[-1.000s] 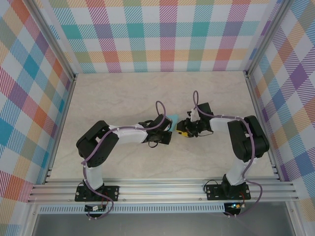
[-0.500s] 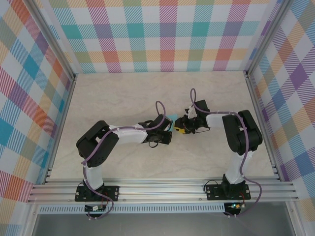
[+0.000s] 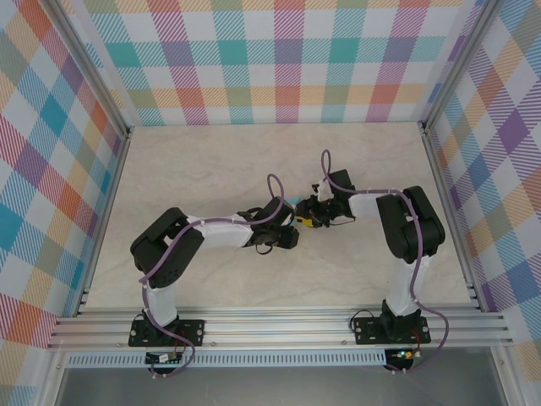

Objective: Fold a paper plane with a square sheet of paper (fold left side to right side)
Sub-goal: Fold the wing for the fifth time at the center of the table.

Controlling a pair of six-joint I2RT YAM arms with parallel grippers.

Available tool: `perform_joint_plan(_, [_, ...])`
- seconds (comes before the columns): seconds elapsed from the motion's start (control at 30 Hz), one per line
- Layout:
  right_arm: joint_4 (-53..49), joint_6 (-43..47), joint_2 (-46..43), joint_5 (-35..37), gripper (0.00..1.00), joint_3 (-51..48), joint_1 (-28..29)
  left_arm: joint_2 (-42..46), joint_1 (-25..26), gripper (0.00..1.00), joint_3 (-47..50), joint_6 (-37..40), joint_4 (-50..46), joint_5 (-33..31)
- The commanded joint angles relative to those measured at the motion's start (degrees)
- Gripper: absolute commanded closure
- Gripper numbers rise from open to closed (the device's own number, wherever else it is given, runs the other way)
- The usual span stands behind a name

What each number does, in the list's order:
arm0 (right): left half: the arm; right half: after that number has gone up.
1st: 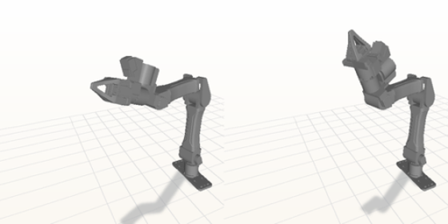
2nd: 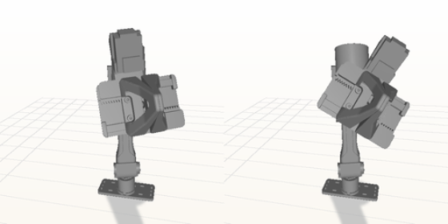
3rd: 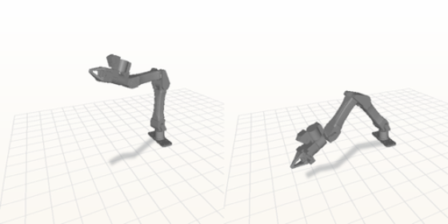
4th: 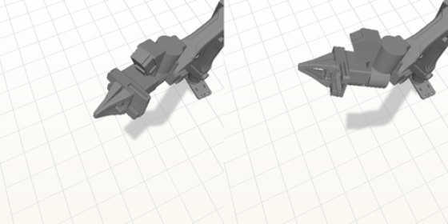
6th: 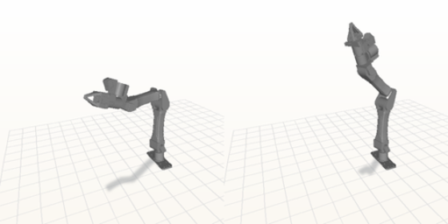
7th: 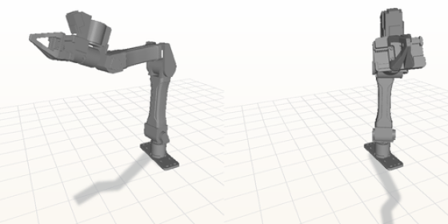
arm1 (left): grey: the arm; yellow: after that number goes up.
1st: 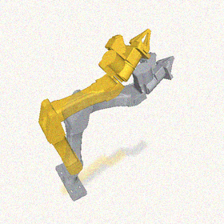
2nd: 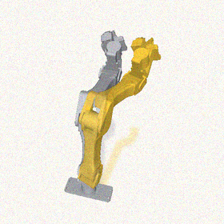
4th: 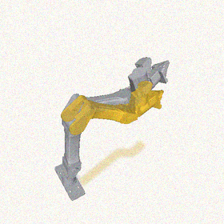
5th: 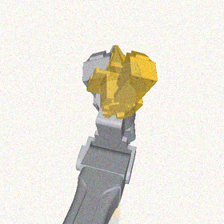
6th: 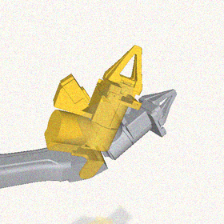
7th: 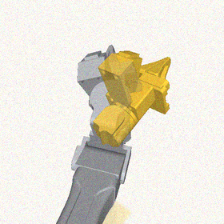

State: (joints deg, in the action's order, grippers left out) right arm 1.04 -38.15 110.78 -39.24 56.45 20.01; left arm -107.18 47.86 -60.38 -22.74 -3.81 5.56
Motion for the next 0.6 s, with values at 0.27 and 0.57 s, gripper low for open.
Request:
perform_joint_plan(0.27, [-2.17,1.81,2.50,0.61,0.66,2.56,1.67,1.19,-0.70,0.74,1.05,-0.72,0.64,0.89])
perform_joint_plan(0.57, [-7.98,3.62,4.08,3.22,0.66,4.54,2.05,2.56,-1.59,0.66,1.62,-2.28,3.14,3.52])
